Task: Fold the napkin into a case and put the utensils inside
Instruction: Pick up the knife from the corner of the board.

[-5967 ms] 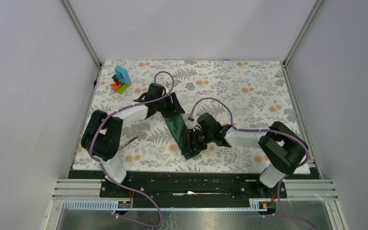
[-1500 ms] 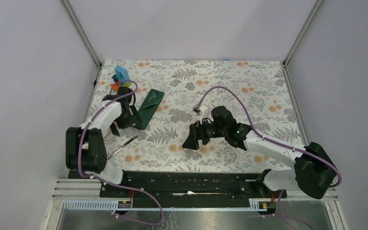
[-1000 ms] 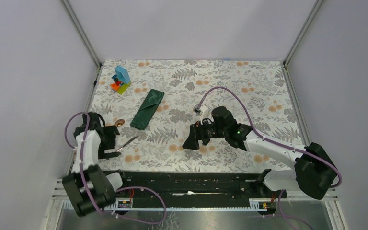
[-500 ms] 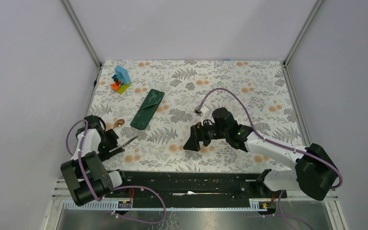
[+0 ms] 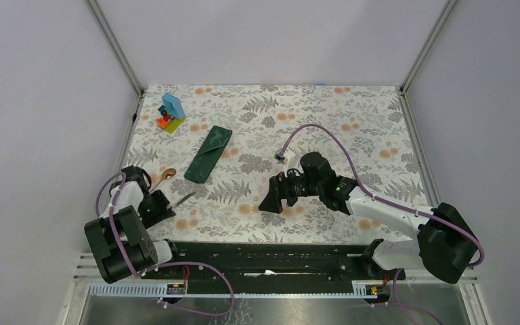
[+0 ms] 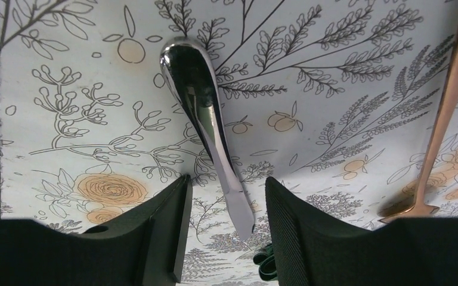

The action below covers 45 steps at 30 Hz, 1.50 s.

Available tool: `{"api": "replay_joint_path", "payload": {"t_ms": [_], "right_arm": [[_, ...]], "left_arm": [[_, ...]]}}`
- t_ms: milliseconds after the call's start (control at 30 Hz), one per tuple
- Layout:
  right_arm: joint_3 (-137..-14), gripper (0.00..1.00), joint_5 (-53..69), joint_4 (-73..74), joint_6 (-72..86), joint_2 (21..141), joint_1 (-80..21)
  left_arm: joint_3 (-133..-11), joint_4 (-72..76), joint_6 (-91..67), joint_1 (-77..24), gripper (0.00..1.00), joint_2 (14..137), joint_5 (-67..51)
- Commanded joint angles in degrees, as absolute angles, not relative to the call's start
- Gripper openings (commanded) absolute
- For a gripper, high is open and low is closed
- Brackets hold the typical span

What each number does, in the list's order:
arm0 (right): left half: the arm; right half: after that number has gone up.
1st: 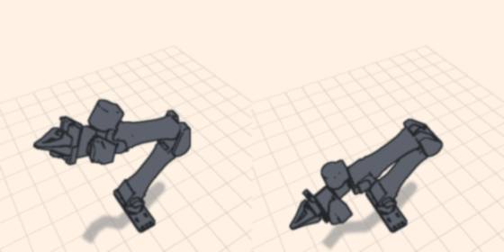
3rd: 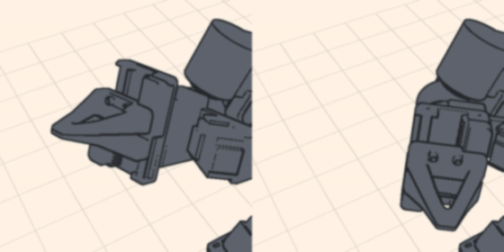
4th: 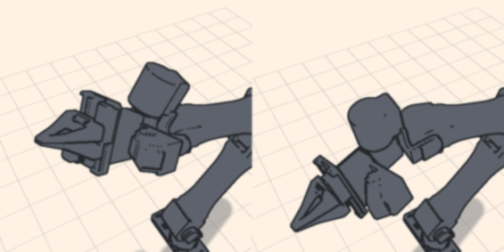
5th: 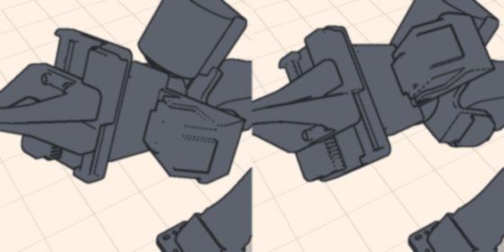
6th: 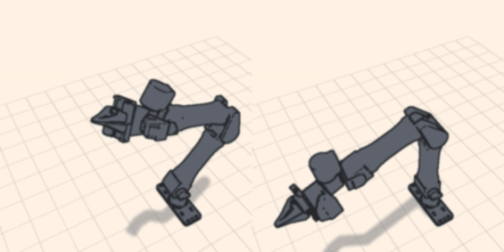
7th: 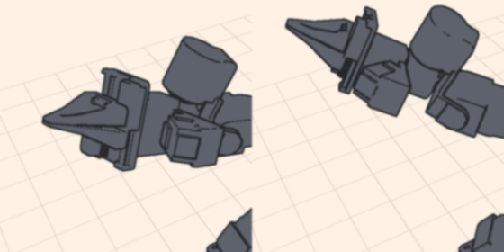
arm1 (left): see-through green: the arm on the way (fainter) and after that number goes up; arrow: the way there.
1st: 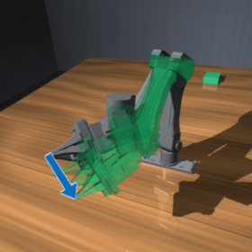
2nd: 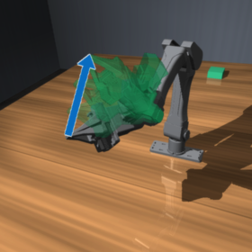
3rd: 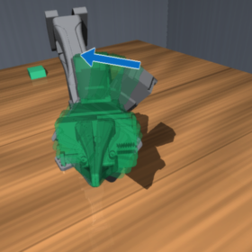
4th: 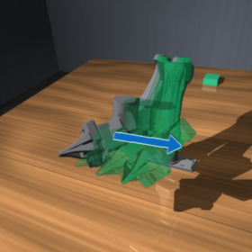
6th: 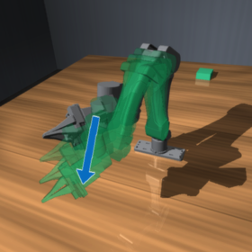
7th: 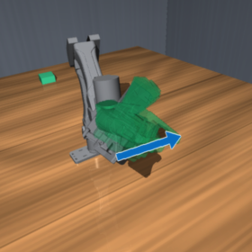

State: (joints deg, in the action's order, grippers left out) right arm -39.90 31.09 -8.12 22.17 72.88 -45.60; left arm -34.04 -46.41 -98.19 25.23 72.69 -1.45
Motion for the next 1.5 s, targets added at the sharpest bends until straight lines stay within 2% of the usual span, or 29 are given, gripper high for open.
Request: {"api": "replay_joint_path", "payload": {"t_ms": [0, 100, 233, 467, 533, 600, 633, 700, 867, 967, 1067, 1167, 1467], "right_arm": [[-39.95, 0.88, 31.64, -10.32, 22.25, 71.36, -45.88], [-39.91, 0.87, 31.56, -10.35, 22.30, 71.56, -45.86], [-39.88, 0.88, 31.38, -10.37, 22.24, 71.54, -45.86], [-39.86, 0.87, 30.97, -10.19, 22.15, 71.54, -45.83], [-39.88, 0.87, 30.95, -10.21, 22.20, 71.71, -45.88], [-40.03, 0.87, 30.94, -10.19, 22.24, 71.70, -45.86], [-40.00, 0.87, 30.99, -10.18, 22.24, 71.72, -45.81], [-40.02, 0.87, 30.86, -10.23, 22.25, 71.79, -45.88], [-40.08, 0.87, 30.85, -10.26, 22.24, 71.85, -45.88], [-40.12, 0.87, 30.78, -10.24, 22.28, 71.88, -45.88], [-40.10, 0.87, 30.61, -10.21, 22.32, 71.75, -45.88], [-40.10, 0.87, 30.33, -10.13, 22.32, 71.72, -45.87], [-40.28, 0.87, 30.50, -10.19, 22.35, 72.19, -45.88]], "left_arm": [[-32.83, -42.93, -99.47, 25.58, 0.51, 74.28, 0.64], [-33.34, -42.68, -99.22, 25.60, 0.46, 75.79, 1.21], [-33.12, -42.05, -98.79, 25.68, 0.33, 78.35, 1.24], [-33.13, -43.35, -97.01, 26.52, 0.33, 82.10, 2.10], [-33.42, -44.32, -96.40, 26.80, 0.35, 82.26, 2.73], [-33.59, -45.71, -95.49, 27.46, 0.51, 81.98, 3.71], [-33.46, -46.00, -94.94, 27.81, 0.55, 81.83, 4.14], [-32.76, -45.90, -94.16, 28.64, 0.56, 81.83, 4.28], [-32.08, -44.57, -93.45, 29.34, 0.40, 82.88, 4.17], [-32.20, -44.21, -92.97, 29.53, 0.22, 84.45, 4.03], [-32.13, -45.16, -92.23, 29.59, 0.14, 84.13, 5.03], [-32.08, -47.23, -91.20, 29.58, 0.00, 82.81, 5.89], [-32.90, -56.34, -88.28, 29.51, 0.00, 69.56, 6.34]]}}
